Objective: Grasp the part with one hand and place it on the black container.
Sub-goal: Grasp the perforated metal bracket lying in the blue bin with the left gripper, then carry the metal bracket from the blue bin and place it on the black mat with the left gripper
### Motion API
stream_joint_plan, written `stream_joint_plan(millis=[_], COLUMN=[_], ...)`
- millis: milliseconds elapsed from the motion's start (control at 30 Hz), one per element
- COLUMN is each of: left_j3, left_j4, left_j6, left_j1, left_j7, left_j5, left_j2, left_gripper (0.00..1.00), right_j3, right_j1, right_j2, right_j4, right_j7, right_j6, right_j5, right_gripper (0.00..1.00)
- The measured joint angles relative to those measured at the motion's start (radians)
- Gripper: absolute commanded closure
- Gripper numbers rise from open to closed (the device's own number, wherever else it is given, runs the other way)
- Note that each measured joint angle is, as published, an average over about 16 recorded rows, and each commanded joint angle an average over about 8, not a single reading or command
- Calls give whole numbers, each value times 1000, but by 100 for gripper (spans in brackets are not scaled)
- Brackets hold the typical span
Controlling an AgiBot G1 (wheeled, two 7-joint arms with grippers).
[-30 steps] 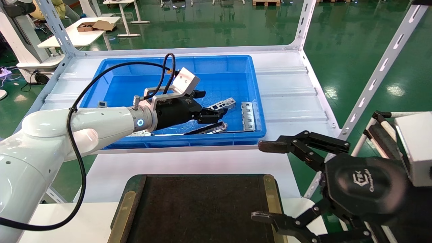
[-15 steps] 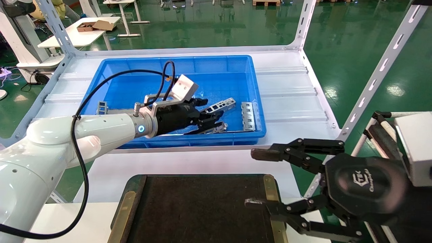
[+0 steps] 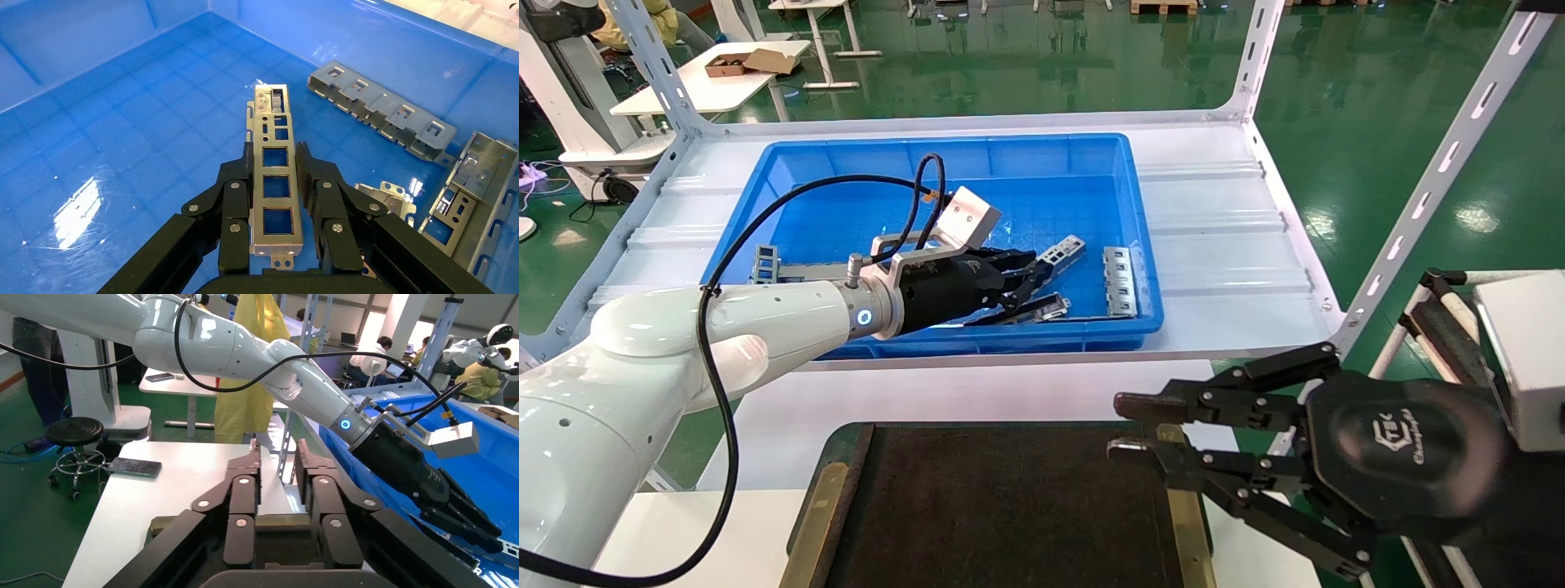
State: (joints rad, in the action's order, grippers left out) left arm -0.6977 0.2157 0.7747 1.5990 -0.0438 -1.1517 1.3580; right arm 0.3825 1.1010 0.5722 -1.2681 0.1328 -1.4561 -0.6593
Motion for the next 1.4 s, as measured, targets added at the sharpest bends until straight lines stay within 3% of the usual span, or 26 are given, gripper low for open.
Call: stream_joint_plan(millis=[400, 867, 1167, 1400], left_j3=[7, 60, 63, 55], left_j4=[12, 92, 268, 519], left_j6=[65, 342, 486, 501], left_j1=[36, 49, -36, -176], left_j7=[-27, -75, 2, 120], left_j5=[77, 184, 219, 240], left_j2=[-18, -129, -239, -346], left_gripper=[100, 100, 100, 100], right_j3=[0, 0, 0, 0], right_j1=[0, 0, 0, 0], right_j2=[0, 0, 0, 0], right_j4=[0, 0, 0, 0], right_j7=[0, 0, 0, 0], right_j6=[0, 0, 0, 0], right_j5=[0, 0, 0, 0], right_gripper=[100, 100, 100, 100])
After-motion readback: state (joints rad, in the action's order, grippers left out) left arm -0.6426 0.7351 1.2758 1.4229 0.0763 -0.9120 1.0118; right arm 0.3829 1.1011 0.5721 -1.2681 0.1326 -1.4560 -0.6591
